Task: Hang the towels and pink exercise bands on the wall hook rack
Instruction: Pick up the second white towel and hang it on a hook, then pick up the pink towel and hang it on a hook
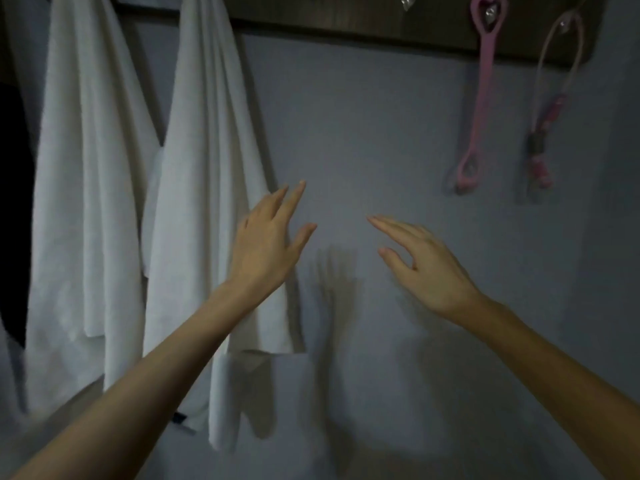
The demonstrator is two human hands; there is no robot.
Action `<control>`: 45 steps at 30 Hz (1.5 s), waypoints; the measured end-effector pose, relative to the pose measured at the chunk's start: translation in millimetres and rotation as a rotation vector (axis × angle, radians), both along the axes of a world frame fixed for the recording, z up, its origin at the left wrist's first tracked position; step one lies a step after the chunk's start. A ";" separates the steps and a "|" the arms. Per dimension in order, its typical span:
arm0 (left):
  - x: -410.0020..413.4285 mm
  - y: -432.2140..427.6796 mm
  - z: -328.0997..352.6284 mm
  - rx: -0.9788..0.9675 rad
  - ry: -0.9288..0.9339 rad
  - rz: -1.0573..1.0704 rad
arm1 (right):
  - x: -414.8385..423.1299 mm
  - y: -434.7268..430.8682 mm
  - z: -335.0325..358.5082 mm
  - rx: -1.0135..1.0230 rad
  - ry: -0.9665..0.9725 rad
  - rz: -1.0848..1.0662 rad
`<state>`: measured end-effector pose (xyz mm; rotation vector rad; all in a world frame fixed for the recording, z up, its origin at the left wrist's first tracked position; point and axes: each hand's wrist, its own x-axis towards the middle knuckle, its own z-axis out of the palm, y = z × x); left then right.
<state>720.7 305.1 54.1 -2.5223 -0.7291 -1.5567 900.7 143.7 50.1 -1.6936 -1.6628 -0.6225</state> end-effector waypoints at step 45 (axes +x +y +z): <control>243.0 -338.1 -424.6 -0.228 0.979 -0.869 | 50.9 -434.0 -425.4 -0.531 0.693 -0.905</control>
